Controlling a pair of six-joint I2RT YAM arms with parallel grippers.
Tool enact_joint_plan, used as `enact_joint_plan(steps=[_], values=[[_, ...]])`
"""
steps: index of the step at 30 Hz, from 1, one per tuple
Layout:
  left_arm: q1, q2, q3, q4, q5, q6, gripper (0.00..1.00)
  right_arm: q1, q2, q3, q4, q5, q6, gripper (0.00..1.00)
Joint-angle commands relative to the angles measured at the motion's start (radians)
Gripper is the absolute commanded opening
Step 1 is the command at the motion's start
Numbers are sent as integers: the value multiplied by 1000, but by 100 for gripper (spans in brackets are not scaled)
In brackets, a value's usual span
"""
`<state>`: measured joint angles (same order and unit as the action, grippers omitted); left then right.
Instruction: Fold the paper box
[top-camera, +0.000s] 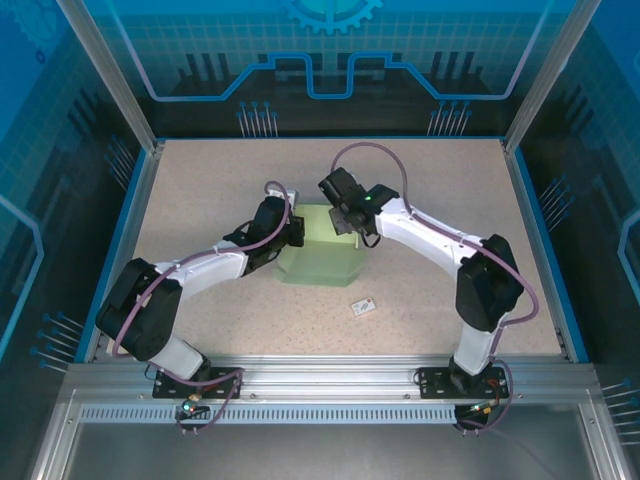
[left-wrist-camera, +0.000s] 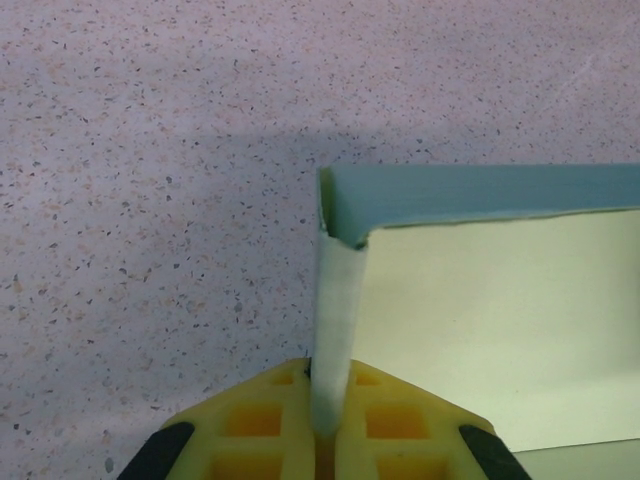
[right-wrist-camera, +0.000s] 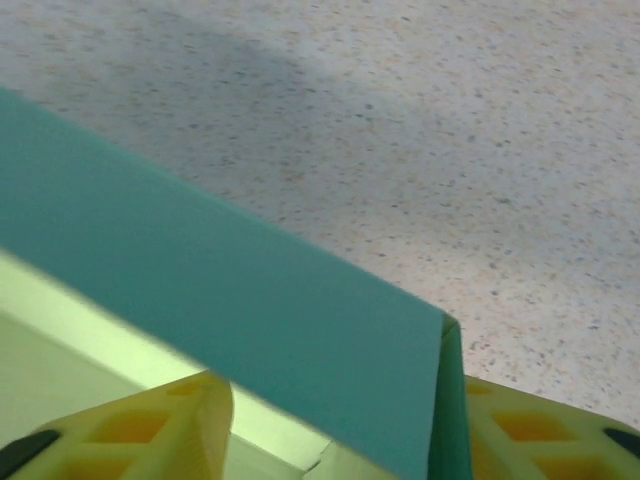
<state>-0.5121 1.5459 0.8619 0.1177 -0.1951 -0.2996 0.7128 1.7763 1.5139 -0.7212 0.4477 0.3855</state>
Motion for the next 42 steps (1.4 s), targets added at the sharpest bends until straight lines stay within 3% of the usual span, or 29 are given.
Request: enact_joint_plan(steps=[1,8,20,32,42], values=[[14,13,40,-52,-4,34,2,-1,-90,-17,38,-128,-17,56],[81,19,77,-220,80,66,3,-79,-235,-101,72,-276,-44,59],[171,106,249,-528,258,168,4,-193,-290,-216,84,-346,-95,60],[187,299,500,-768,319,313,6,-213,-275,-283,92,-342,-123,60],[190,425,621,-852,309,377,9,-247,-247,-308,100,-361,-132,60]])
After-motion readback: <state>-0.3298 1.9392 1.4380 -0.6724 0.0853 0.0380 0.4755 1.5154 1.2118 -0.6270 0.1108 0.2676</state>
